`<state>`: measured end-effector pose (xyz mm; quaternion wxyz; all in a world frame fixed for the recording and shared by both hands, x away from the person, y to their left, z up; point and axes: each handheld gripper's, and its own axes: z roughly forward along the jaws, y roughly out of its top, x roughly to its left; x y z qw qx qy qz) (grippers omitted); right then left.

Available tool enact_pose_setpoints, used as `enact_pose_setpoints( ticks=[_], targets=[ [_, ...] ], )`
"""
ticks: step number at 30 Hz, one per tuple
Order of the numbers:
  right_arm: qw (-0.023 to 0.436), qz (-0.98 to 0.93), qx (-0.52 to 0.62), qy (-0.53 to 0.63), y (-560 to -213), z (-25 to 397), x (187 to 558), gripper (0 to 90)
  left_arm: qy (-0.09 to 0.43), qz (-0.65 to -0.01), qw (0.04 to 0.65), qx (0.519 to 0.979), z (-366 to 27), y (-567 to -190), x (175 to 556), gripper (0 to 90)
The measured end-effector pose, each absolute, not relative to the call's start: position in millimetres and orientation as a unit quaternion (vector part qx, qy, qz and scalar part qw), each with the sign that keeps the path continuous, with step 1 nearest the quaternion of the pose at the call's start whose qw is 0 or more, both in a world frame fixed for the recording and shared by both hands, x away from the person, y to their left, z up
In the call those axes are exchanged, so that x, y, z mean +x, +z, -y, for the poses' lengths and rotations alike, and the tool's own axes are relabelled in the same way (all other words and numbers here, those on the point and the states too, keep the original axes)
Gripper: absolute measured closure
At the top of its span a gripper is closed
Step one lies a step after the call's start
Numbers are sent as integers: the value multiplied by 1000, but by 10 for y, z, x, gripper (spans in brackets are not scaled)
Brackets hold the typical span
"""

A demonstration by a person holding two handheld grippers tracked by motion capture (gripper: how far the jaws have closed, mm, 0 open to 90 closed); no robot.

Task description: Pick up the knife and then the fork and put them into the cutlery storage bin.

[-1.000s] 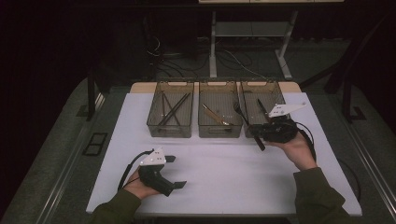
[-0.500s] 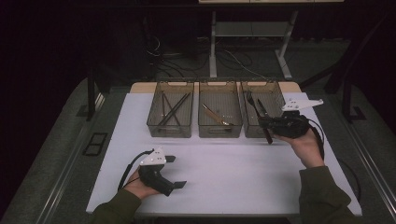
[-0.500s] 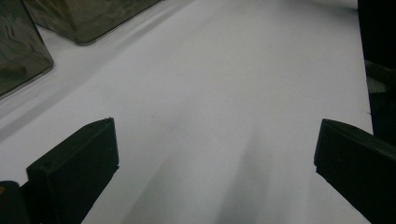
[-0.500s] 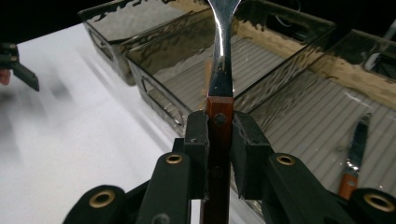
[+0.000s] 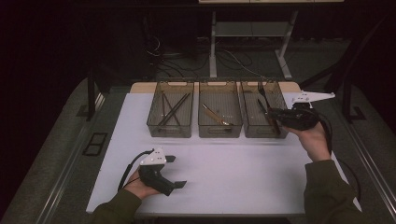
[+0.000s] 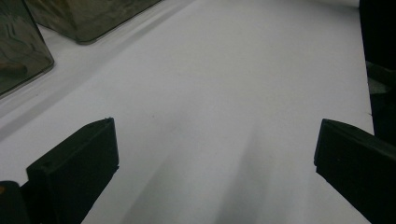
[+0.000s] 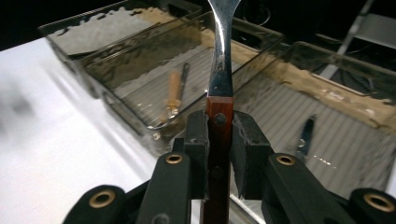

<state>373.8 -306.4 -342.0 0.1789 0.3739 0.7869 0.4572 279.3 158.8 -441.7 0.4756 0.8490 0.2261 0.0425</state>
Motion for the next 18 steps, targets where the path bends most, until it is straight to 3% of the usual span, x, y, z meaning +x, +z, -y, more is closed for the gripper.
enact_pose_setpoints(
  ticks=[18],
  targets=[
    [203, -768, 425, 434, -3347, 3305, 4118, 775, 42, -226, 477, 848, -1587, -4417, 2792, 0]
  ],
)
